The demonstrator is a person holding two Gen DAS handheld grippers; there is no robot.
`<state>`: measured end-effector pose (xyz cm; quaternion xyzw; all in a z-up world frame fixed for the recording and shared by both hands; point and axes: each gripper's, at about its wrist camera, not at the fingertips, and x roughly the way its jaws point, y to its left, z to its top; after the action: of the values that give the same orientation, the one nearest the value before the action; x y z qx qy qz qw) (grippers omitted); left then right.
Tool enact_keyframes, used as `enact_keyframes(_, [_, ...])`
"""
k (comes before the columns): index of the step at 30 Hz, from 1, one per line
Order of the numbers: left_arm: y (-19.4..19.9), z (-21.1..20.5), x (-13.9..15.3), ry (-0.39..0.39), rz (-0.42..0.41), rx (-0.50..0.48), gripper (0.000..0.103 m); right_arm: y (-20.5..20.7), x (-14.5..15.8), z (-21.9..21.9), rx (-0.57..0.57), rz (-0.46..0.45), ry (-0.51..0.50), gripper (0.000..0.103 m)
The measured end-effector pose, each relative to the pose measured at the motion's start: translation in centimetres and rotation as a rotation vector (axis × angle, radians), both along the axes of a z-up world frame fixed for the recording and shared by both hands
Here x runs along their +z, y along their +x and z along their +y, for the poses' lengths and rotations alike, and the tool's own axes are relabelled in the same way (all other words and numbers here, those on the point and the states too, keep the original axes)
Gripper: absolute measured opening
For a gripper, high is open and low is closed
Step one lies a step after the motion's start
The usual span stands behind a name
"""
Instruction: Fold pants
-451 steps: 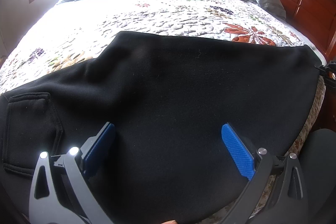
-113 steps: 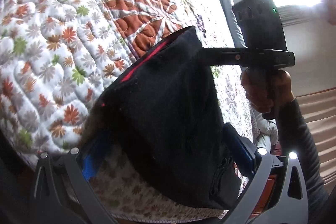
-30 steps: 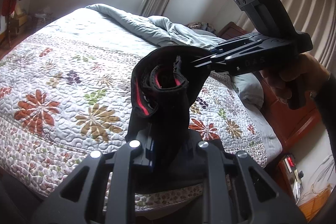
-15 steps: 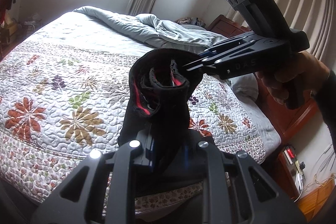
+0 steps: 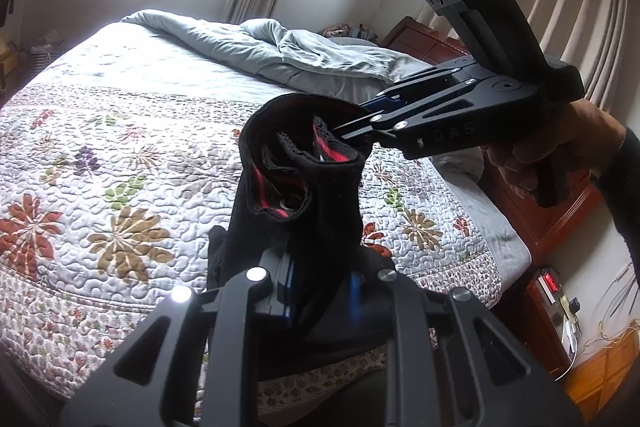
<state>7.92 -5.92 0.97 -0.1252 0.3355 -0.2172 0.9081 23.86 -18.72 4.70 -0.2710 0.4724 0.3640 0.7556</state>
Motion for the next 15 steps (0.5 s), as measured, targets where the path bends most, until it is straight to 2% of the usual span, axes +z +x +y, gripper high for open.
enact_keyframes(15, [1.0,-4.4,-1.4,0.037,0.020,-0.049,0.018,0.5,-2.4,-4.8,-0.019,-0.007,0.013,0.025])
